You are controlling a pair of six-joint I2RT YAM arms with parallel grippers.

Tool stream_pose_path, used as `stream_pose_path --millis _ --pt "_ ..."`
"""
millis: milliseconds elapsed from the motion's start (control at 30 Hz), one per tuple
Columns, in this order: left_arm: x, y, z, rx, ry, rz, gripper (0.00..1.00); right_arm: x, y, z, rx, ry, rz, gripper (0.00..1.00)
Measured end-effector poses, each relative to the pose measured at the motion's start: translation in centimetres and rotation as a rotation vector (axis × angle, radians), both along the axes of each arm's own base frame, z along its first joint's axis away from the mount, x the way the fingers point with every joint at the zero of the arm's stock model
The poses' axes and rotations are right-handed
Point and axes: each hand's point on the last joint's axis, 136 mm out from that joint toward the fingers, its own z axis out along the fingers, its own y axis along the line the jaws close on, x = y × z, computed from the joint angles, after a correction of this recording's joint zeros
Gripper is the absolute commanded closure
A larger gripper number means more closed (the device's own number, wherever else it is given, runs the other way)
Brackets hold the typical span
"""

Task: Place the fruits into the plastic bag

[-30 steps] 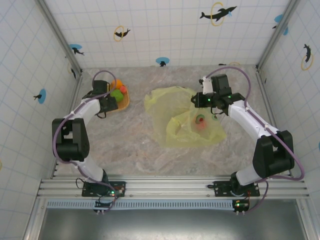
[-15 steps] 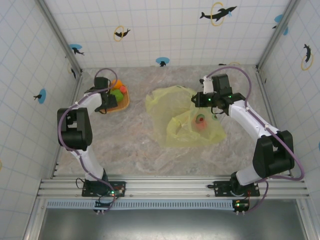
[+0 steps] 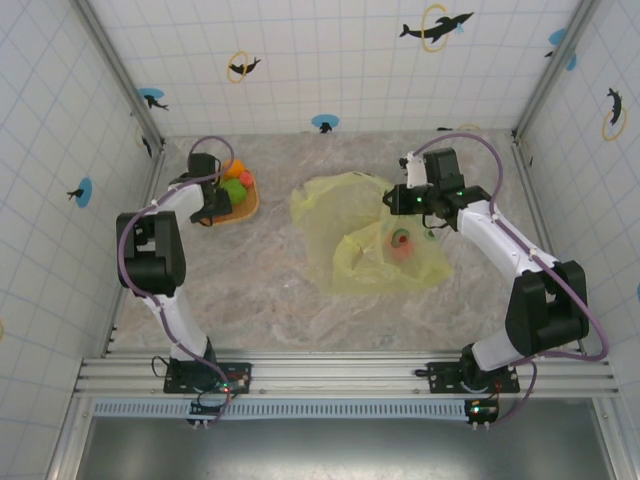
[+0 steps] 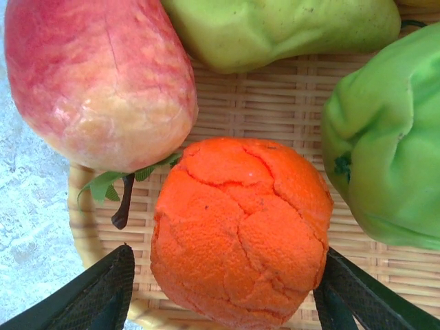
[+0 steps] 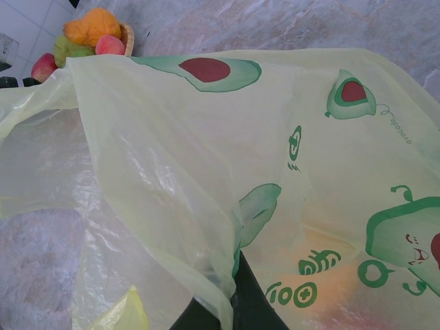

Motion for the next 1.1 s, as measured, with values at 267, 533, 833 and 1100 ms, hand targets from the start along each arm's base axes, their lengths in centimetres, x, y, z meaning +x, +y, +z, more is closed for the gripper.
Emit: stream_pose_path --millis 267,533,833,1100 --pt "0.3 0.1 -0.3 0.005 0.005 -0.013 0.32 0.0 0.0 0.0 0.000 0.000 0.000 1.00" --pt "0.4 -0.1 -0.7 -0.001 0.014 -0.018 0.43 0.0 0.0 0.0 0.000 0.000 0.000 1.00" --pt "0.3 -0.1 -0.6 -0.003 0.011 -0.017 0.49 0.0 0.0 0.0 0.000 0.001 0.000 1.00" --pt "-3.4 -0.7 2.3 -0.063 -0.046 0.014 0.52 0.0 0.0 0.0 0.000 0.000 -0.001 1.00"
